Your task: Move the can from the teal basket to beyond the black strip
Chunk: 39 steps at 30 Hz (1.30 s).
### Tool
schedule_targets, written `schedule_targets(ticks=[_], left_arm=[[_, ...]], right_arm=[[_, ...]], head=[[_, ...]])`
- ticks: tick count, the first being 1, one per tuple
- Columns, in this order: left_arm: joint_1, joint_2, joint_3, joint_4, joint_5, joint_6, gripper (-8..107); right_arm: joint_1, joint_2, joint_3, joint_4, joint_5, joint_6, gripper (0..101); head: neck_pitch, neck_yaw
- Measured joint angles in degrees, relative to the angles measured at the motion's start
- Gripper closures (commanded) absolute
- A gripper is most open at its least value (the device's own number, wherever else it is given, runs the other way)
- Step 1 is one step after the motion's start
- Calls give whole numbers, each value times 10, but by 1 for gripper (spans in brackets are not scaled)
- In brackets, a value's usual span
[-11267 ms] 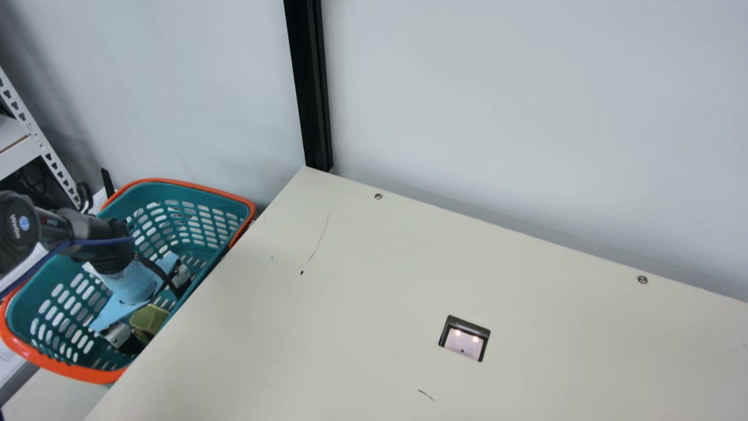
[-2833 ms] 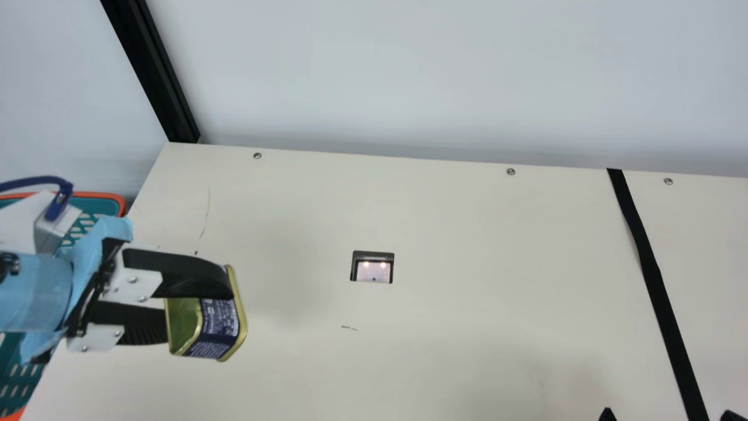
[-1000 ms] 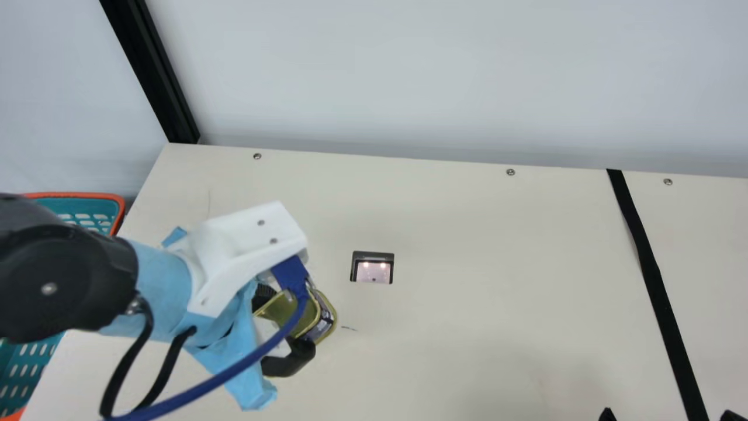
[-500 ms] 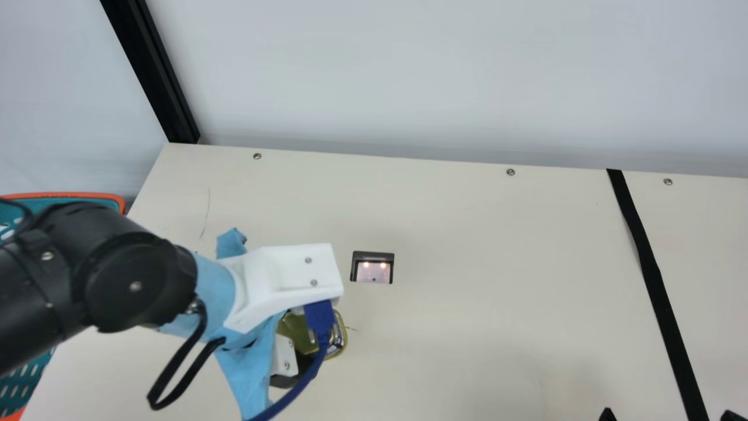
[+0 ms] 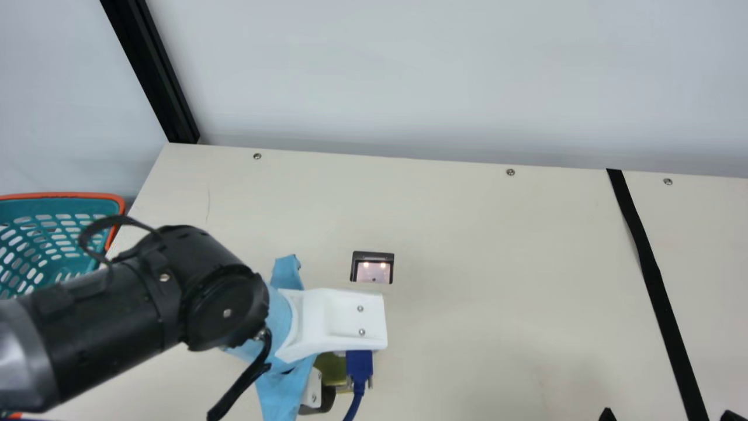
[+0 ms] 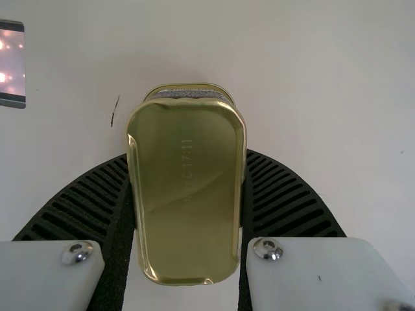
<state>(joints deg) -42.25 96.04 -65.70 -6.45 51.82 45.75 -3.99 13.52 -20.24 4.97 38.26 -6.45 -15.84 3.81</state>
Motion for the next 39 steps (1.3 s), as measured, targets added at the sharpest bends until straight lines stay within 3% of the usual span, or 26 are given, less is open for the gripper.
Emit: schedule_targets(ticks=[12,21,32,39], left_arm=[[5,-23,-4,-13,13,-18,9],[74,-118,-7,-62,24,-69,9],[230,-254,75,9,-118,-274,9],[341,-336,157,75,-228,-413,9]], right_arm=[[0,0,0,0,0,0,0],[0,0,0,0,0,0,0],[1,10,-2,-4,-2,1,0],[10,65,-34,-25,-38,-4,0]], head=[[0,0],[0,0],[0,0],[0,0]])
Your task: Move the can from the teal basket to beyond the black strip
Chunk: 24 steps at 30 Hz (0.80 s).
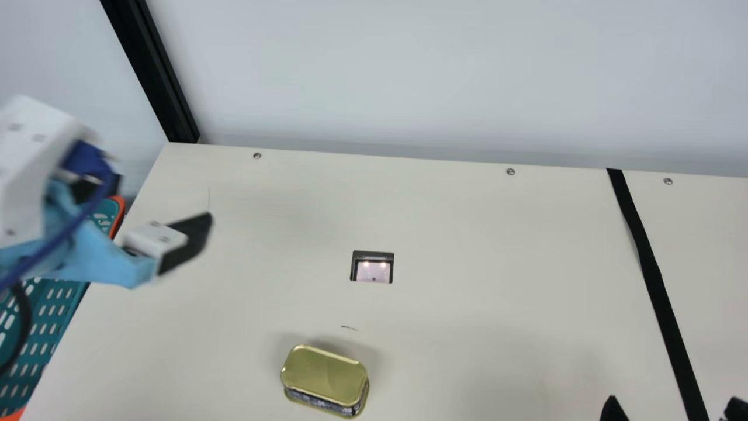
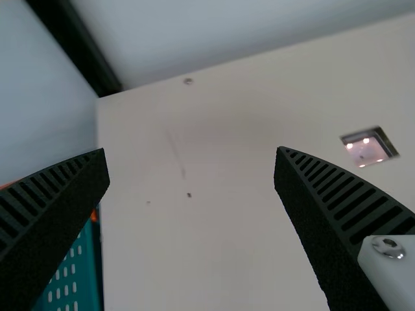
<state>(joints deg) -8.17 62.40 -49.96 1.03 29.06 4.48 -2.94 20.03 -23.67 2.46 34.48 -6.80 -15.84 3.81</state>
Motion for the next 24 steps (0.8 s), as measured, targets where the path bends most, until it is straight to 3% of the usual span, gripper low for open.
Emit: schedule_targets(ticks=[4,9,16,24], left_arm=[[32,-15,16,8,-24,-42,9],[32,-15,16,8,-24,-45,9],[32,-15,16,8,-24,-45,9],[32,-15,16,8,-24,-45,9]], right_arm=[[12,42,-35,-21,-17,0,0],[37,100,-82,-41,-12,-13,0],[75,178,-131,-45,27,-62,0],[102,235,-135,4,79,-148,0]], head=[[0,0],[0,0],[0,0],[3,0]])
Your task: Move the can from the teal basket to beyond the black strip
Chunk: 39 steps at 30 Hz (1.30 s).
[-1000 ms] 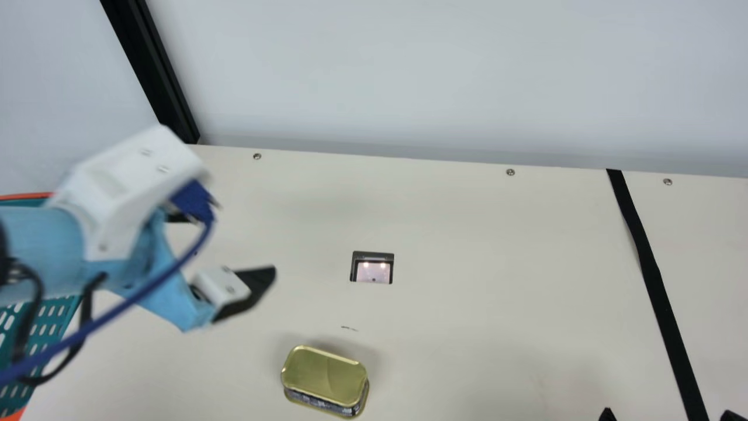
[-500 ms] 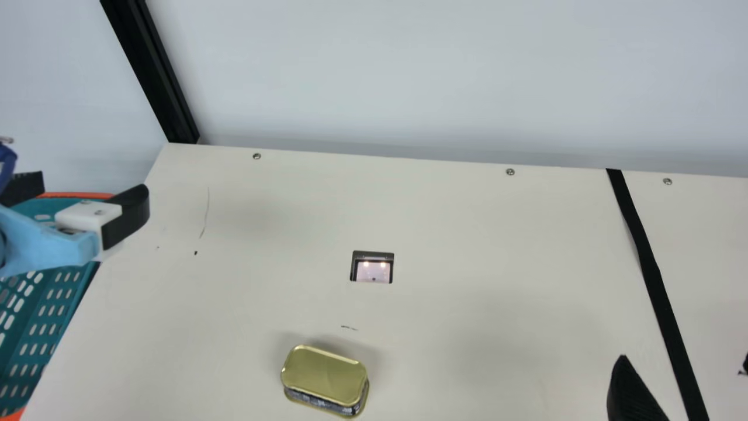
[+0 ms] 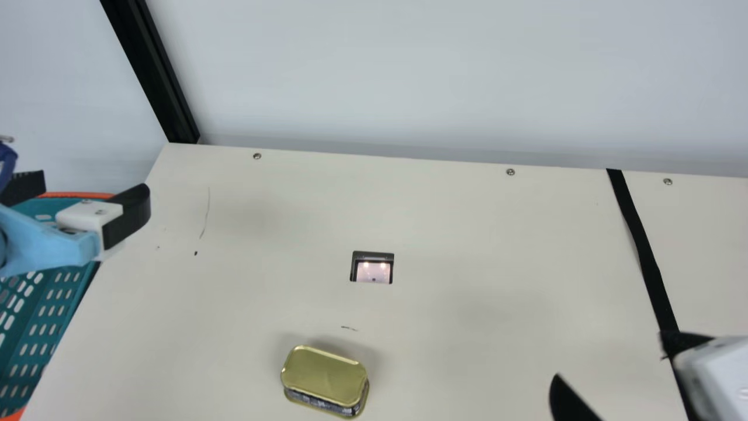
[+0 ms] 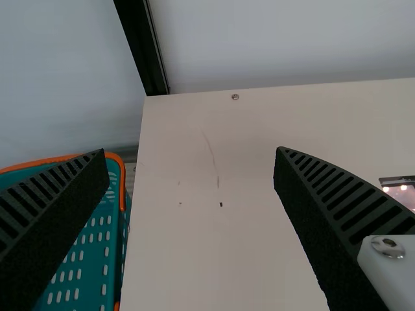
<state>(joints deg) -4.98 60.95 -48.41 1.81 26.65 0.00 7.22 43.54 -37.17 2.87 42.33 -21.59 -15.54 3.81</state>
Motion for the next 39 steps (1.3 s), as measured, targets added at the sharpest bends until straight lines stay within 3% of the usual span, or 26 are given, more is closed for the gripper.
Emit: schedule_targets(ticks=[15,28,36,39], left_arm=[[0,0,0,0,0,0,9],[0,0,0,0,0,0,9],[0,0,0,0,0,0,9],[0,0,0,0,0,0,9]], right_arm=[[19,-4,10,18,10,0,0],[11,10,32,128,40,-141,0],[3,31,47,220,14,-243,0],[3,31,47,224,9,-254,0]], head=[[-3,0],[-3,0],[-3,0],[-3,0]])
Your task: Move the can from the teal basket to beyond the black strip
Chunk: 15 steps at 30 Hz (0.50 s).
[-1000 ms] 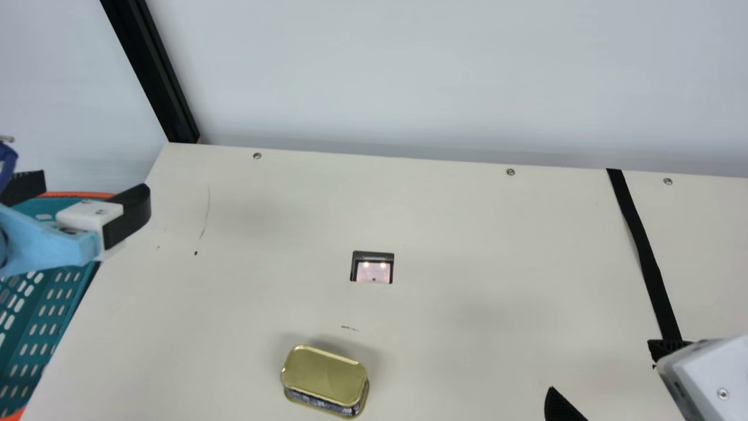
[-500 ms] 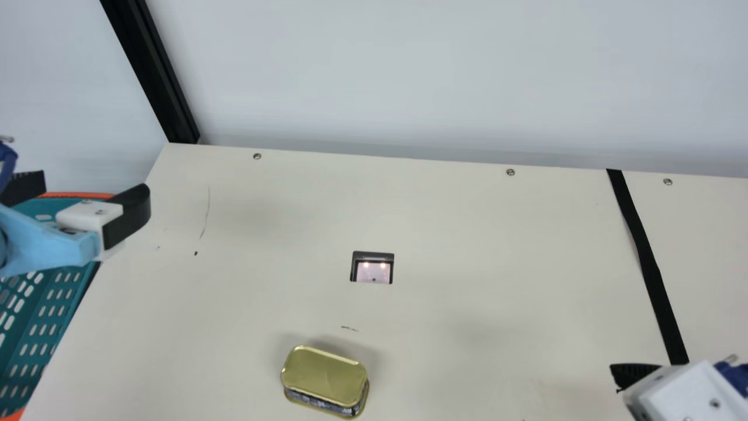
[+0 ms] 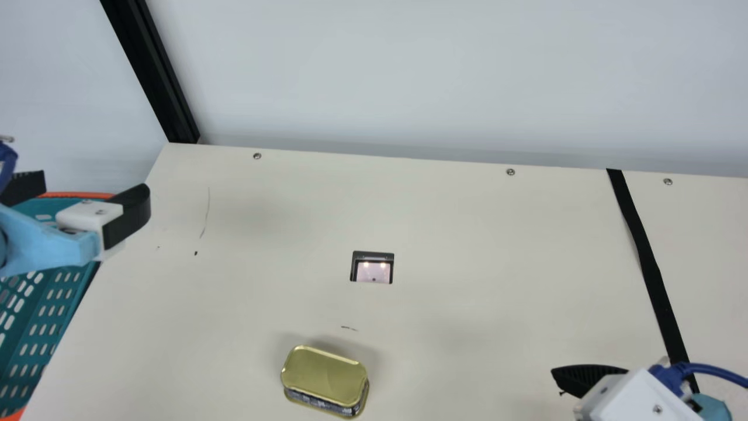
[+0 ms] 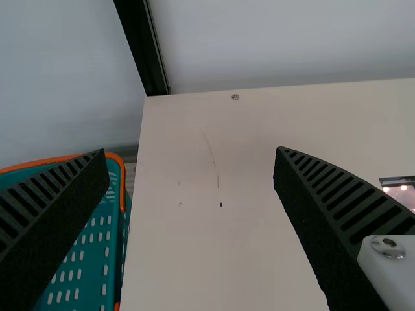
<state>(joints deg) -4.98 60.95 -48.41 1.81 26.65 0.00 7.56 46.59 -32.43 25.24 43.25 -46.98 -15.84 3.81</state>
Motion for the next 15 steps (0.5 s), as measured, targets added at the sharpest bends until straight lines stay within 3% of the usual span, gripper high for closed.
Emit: schedule_targets(ticks=[15], left_arm=[[0,0,0,0,0,0,9]], right_arm=[[71,20,15,-18,1,36,0]], head=[[0,0]])
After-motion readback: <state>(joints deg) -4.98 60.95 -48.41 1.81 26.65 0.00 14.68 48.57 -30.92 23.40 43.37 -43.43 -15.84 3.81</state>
